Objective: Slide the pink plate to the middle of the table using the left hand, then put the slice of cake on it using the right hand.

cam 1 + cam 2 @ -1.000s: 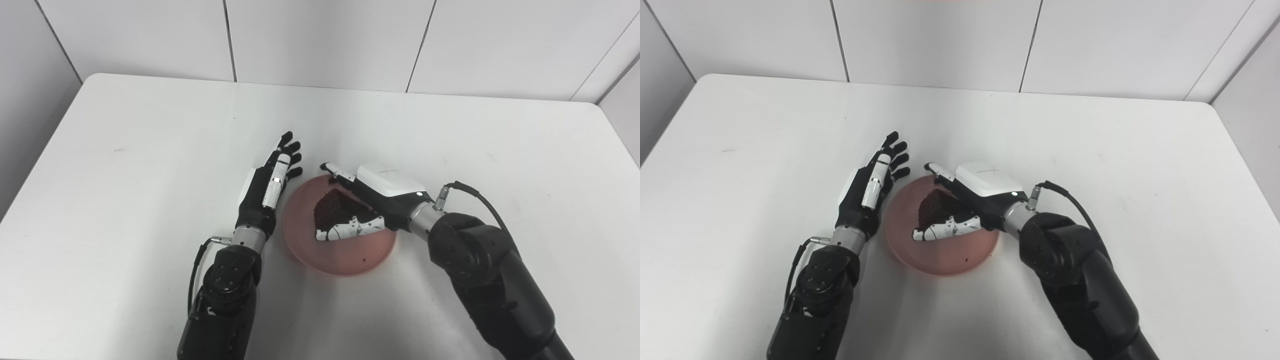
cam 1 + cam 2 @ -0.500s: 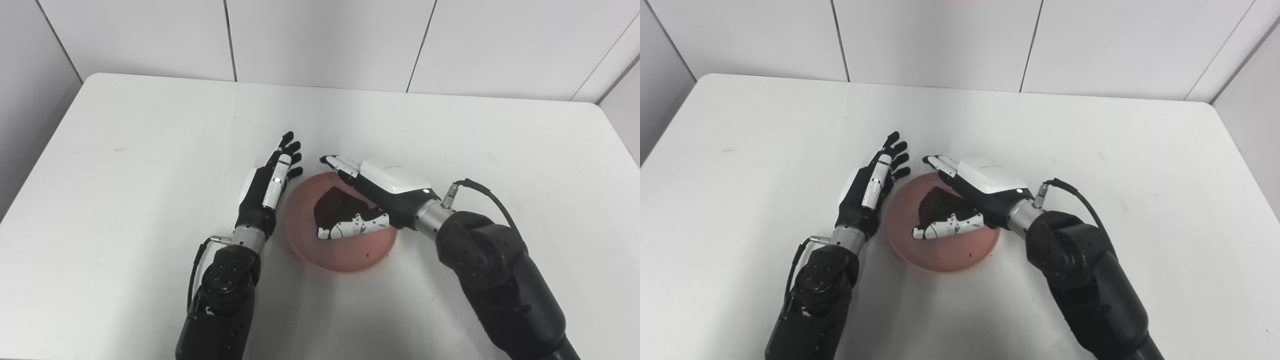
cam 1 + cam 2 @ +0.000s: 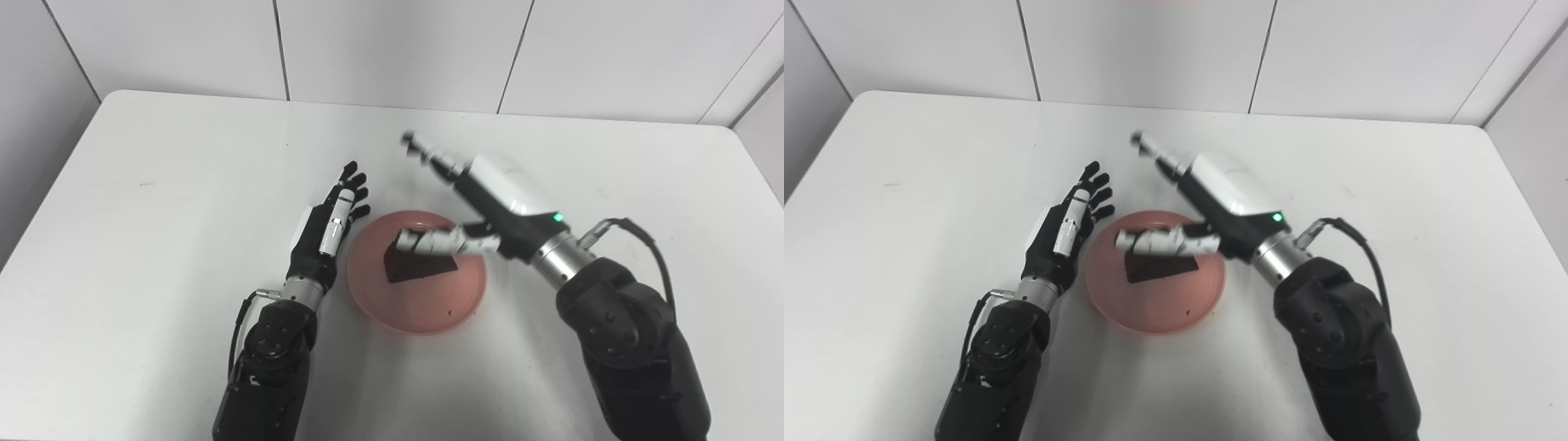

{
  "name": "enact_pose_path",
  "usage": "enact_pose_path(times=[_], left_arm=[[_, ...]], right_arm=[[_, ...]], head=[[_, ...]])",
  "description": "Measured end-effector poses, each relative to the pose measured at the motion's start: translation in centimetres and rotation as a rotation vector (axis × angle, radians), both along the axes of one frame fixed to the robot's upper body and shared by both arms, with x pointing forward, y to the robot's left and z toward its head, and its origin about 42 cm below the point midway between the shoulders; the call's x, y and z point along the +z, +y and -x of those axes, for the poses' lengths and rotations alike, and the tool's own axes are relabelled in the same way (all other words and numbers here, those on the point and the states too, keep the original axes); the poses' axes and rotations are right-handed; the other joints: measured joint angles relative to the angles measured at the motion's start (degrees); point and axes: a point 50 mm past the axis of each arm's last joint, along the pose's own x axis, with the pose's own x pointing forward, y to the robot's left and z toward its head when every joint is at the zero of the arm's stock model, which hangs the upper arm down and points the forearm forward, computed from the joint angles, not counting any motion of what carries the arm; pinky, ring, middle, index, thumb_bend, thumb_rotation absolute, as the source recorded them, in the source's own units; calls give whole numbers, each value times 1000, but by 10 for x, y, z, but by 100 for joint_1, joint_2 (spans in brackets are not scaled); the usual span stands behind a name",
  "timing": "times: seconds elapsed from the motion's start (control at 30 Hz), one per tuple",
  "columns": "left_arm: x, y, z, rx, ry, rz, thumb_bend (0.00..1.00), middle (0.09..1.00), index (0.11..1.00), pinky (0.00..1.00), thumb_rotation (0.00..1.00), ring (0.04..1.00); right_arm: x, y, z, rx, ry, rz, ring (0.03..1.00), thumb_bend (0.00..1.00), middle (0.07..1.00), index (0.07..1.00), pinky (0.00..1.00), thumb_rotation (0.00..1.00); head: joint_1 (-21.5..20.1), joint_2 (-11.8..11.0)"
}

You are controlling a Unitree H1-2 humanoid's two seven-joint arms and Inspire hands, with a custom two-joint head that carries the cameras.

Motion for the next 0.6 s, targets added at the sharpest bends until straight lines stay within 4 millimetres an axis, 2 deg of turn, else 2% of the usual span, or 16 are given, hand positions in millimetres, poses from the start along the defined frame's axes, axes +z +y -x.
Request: enact_pose_path(times=[0.03, 0.07, 0.1, 0.13, 0.23, 0.3, 0.37, 0.4, 0.43, 0.6], left_arm=[[-1, 1, 0, 1, -6, -1, 389, 925, 923, 863, 1000, 904], [-2, 2, 1, 3, -18, -1, 389, 922, 918, 857, 1000, 902], [-4, 3, 2, 6, -26, -1, 388, 924, 919, 856, 1000, 904], [-5, 4, 4, 9, -38, -1, 386, 932, 927, 859, 1000, 913], [-9, 8, 10, 19, -74, -20, 363, 946, 939, 885, 1000, 928], [-12, 13, 19, 33, -98, -40, 372, 961, 952, 916, 1000, 947], [-13, 19, 28, 43, -114, -66, 381, 991, 979, 972, 1000, 987], [-14, 22, 32, 47, -116, -72, 386, 997, 987, 988, 1000, 995], [-15, 27, 37, 52, -122, -90, 387, 998, 988, 991, 1000, 996], [-16, 42, 61, 55, -117, -119, 400, 1000, 995, 1000, 1000, 1000]], right_arm=[[1, -6, -3, 10, -27, -75, 952, 821, 997, 999, 846, 1000], [1, -11, -5, 5, -52, -155, 981, 788, 999, 1000, 905, 1000], [-3, -18, -10, -2, -62, -241, 993, 799, 1000, 1000, 940, 1000], [-10, -25, -14, -21, -60, -319, 998, 860, 1000, 1000, 981, 1000], [-50, -47, -25, -70, 55, -488, 1000, 901, 1000, 1000, 997, 1000], [-86, -62, -24, -115, 168, -556, 1000, 910, 1000, 1000, 1000, 1000], [-111, -71, -13, -160, 240, -595, 1000, 850, 1000, 1000, 1000, 1000], [-119, -73, -7, -173, 260, -605, 1000, 798, 1000, 1000, 1000, 1000], [-127, -75, -1, -183, 282, -616, 1000, 788, 1000, 1000, 1000, 1000], [-146, -66, 16, -172, 363, -766, 1000, 532, 1000, 1000, 1000, 1000]], head=[[-26, -35], [-44, -61], [-44, -70], [-70, -97], [-97, -132], [-114, -150], [-114, -184], [-123, -193], [-123, -193], [-141, -255]])
